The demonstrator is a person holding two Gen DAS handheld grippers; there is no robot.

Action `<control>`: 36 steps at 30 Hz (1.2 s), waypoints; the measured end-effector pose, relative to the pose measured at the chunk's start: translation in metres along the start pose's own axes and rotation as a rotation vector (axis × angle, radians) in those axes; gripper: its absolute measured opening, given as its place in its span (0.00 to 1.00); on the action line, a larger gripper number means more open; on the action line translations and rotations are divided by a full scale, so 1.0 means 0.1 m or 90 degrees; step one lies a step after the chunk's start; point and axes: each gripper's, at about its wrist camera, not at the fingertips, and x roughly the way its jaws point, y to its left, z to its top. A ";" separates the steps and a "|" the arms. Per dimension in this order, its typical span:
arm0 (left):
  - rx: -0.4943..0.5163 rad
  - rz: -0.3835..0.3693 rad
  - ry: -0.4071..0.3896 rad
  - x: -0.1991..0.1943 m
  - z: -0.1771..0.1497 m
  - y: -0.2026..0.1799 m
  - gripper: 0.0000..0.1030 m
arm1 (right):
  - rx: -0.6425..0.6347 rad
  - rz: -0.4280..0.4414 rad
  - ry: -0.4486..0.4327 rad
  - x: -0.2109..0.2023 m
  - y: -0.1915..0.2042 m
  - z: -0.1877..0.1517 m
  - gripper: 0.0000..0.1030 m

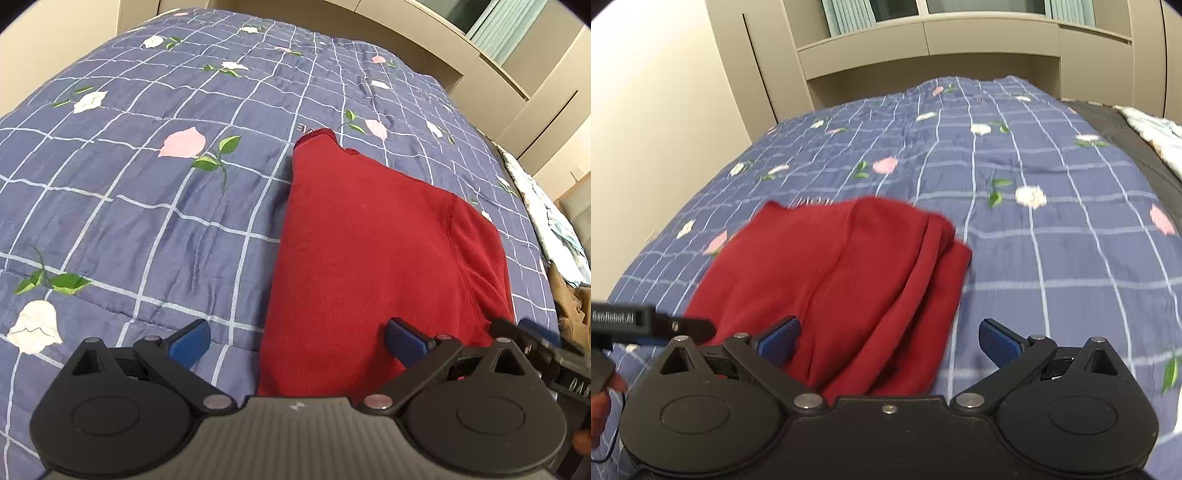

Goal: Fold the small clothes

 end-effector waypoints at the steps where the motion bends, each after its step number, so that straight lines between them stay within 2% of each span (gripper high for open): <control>1: 0.001 0.000 -0.001 0.00 -0.01 0.01 0.99 | 0.005 -0.002 0.004 0.01 0.00 -0.04 0.99; 6: -0.006 -0.006 -0.008 0.00 -0.08 0.07 0.99 | 0.064 0.007 0.018 0.09 -0.11 -0.15 0.99; 12: -0.039 -0.032 0.011 -0.05 -0.08 0.19 0.99 | 0.073 0.016 0.024 0.08 -0.12 -0.12 0.99; 16: -0.008 -0.063 0.004 -0.23 -0.14 0.21 1.00 | 0.096 0.077 0.001 -0.08 -0.13 -0.10 0.99; 19: 0.022 -0.093 0.011 -0.31 -0.24 0.22 1.00 | 0.089 0.119 0.012 -0.14 -0.07 -0.11 0.99; 22: 0.057 -0.098 0.045 -0.28 -0.36 0.18 1.00 | 0.082 0.112 0.036 -0.14 0.02 -0.20 0.99; 25: 0.101 -0.063 0.063 -0.23 -0.46 0.10 0.99 | 0.074 0.076 0.065 -0.10 0.08 -0.33 0.99; 27: 0.129 -0.048 0.063 -0.22 -0.49 0.06 0.99 | 0.077 0.069 0.056 -0.10 0.08 -0.40 0.99; 31: 0.135 -0.040 0.068 -0.19 -0.50 0.03 1.00 | 0.083 0.063 0.050 -0.11 0.06 -0.43 0.99; 36: 0.125 -0.061 0.075 -0.22 -0.48 0.09 1.00 | 0.108 0.071 0.051 -0.14 -0.05 -0.42 0.99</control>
